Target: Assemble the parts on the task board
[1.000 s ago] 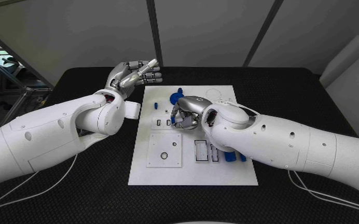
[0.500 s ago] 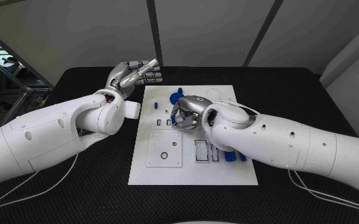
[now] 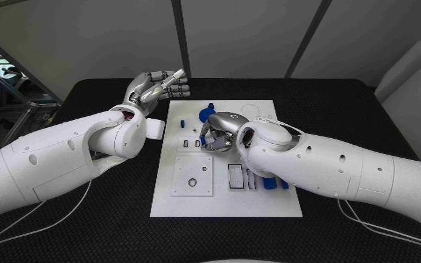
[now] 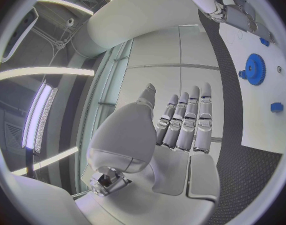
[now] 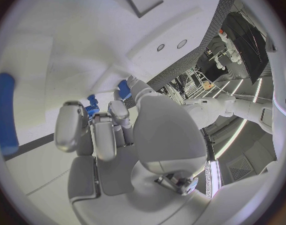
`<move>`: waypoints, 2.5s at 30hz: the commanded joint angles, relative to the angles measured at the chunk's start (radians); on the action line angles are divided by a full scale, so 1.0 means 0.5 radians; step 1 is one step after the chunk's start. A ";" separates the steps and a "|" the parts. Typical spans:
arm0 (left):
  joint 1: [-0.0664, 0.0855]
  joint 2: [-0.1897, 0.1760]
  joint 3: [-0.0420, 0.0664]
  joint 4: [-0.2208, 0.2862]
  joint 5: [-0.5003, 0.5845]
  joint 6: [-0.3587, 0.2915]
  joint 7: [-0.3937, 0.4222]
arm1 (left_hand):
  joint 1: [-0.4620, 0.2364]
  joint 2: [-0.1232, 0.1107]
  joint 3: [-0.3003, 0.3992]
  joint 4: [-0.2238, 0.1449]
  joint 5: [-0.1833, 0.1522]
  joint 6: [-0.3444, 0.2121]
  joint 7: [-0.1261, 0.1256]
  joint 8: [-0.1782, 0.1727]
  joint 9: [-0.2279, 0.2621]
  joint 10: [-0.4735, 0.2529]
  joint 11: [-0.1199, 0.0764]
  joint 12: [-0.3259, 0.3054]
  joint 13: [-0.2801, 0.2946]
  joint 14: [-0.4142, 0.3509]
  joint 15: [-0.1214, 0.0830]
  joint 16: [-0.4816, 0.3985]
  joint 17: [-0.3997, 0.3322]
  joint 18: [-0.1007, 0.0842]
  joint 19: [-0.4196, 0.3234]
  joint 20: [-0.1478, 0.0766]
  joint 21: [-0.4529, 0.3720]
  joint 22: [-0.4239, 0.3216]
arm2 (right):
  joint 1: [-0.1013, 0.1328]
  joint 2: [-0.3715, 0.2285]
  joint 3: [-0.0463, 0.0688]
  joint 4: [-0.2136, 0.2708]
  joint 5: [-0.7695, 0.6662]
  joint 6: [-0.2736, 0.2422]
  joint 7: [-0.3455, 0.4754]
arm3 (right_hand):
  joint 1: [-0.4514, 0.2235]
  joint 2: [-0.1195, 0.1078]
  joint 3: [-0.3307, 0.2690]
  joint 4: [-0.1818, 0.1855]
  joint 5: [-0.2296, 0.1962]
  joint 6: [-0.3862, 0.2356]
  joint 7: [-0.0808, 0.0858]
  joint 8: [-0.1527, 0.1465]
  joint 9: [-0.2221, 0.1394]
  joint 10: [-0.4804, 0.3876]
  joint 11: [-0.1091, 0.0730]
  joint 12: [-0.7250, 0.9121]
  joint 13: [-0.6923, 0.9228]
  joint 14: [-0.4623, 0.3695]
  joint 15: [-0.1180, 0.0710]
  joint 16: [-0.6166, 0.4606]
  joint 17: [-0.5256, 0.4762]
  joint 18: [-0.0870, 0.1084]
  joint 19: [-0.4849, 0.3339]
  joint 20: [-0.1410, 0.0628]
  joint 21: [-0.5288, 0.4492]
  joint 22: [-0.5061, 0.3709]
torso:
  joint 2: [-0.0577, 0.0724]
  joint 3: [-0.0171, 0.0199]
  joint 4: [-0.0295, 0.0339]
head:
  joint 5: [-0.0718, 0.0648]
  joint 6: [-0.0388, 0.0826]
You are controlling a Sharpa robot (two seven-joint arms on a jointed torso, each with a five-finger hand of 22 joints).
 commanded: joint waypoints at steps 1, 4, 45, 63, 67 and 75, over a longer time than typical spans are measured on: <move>0.004 0.001 0.002 0.002 -0.003 0.017 0.011 | 0.015 -0.005 0.003 -0.013 -0.005 0.011 0.064 -0.007 0.002 0.002 -0.002 0.000 0.000 0.000 0.008 -0.006 0.002 -0.067 -0.013 0.006 -0.007 -0.003 | -0.007 -0.003 -0.007 -0.005 -0.009 -0.019 -0.034 | -0.028 -0.014 -0.033 0.008 -0.015 -0.066 0.009 -0.032 -0.011 -0.036 0.008 -0.023 -0.016 0.166 0.017 -0.009 0.336 0.009 -0.001 0.020 -0.009 -0.002 | -0.001 0.0001 0.000 | 0.000 0.001; 0.004 0.001 0.002 0.000 -0.003 0.018 0.010 | 0.018 -0.003 0.006 -0.016 -0.005 0.011 0.065 -0.008 0.001 0.002 -0.002 0.000 0.000 0.001 0.008 -0.007 0.003 -0.067 -0.013 0.006 -0.007 -0.004 | -0.007 -0.005 -0.007 0.000 -0.009 -0.084 -0.022 | -0.041 -0.032 -0.077 0.024 -0.012 -0.144 0.022 -0.070 -0.031 -0.116 0.021 -0.089 -0.100 0.164 0.028 -0.015 0.328 0.009 -0.002 0.030 -0.009 -0.002 | 0.000 0.0005 0.000 | 0.000 0.001; 0.108 0.079 -0.009 -0.137 -1.540 1.053 -1.683 | -0.271 0.022 -0.318 0.376 -0.037 0.295 -0.202 0.400 0.317 0.458 -0.319 1.345 1.089 1.035 -0.344 2.493 2.467 -0.213 0.914 -0.345 1.752 1.655 | 0.153 -0.801 0.145 0.123 1.640 -0.321 0.975 | 0.311 0.004 -0.157 0.285 0.131 -0.017 0.009 -0.074 -0.074 -0.297 0.036 -1.842 -1.790 -0.513 0.108 -2.462 -1.648 0.230 -0.732 0.120 -1.834 -1.909 | -0.157 0.0196 -0.013 | 0.045 -0.025; 0.248 0.383 -0.171 -0.367 -1.864 1.211 -1.984 | -0.405 0.066 -0.506 0.389 -0.091 0.169 -0.284 0.904 0.909 0.532 -0.391 1.839 1.629 1.073 -0.406 2.584 2.570 -0.242 0.941 -0.391 1.927 1.916 | 0.156 -0.758 0.147 0.081 1.570 -0.338 0.954 | 0.303 -0.008 -0.166 0.249 0.168 0.043 0.057 -0.151 -0.073 -0.165 0.091 -2.153 -2.084 -0.365 0.141 -2.806 -1.913 0.228 -0.544 0.147 -2.171 -2.151 | -0.152 0.0196 -0.009 | 0.043 -0.063; 0.254 0.423 -0.186 -0.393 -1.878 1.232 -1.993 | -0.404 0.068 -0.508 0.388 -0.090 0.165 -0.286 0.913 0.926 0.533 -0.393 1.839 1.630 1.073 -0.407 2.582 2.569 -0.242 0.940 -0.392 1.927 1.917 | 0.156 -0.747 0.147 0.076 1.551 -0.338 0.945 | 0.302 -0.007 -0.168 0.247 0.173 0.045 0.061 -0.152 -0.073 -0.165 0.094 -2.156 -2.088 -0.363 0.142 -2.811 -1.918 0.228 -0.541 0.149 -2.179 -2.156 | -0.153 0.0213 -0.010 | 0.049 -0.073; 0.265 0.495 -0.202 -0.442 -1.885 1.257 -2.000 | -0.392 0.073 -0.509 0.385 -0.079 0.145 -0.286 0.926 0.959 0.523 -0.393 1.827 1.619 1.070 -0.408 2.574 2.563 -0.239 0.932 -0.393 1.920 1.908 | 0.156 -0.731 0.147 0.069 1.527 -0.329 0.926 | 0.300 -0.006 -0.169 0.244 0.184 0.047 0.066 -0.153 -0.073 -0.164 0.097 -2.160 -2.093 -0.360 0.144 -2.819 -1.924 0.228 -0.537 0.151 -2.190 -2.164 | -0.151 0.0205 -0.014 | 0.049 -0.082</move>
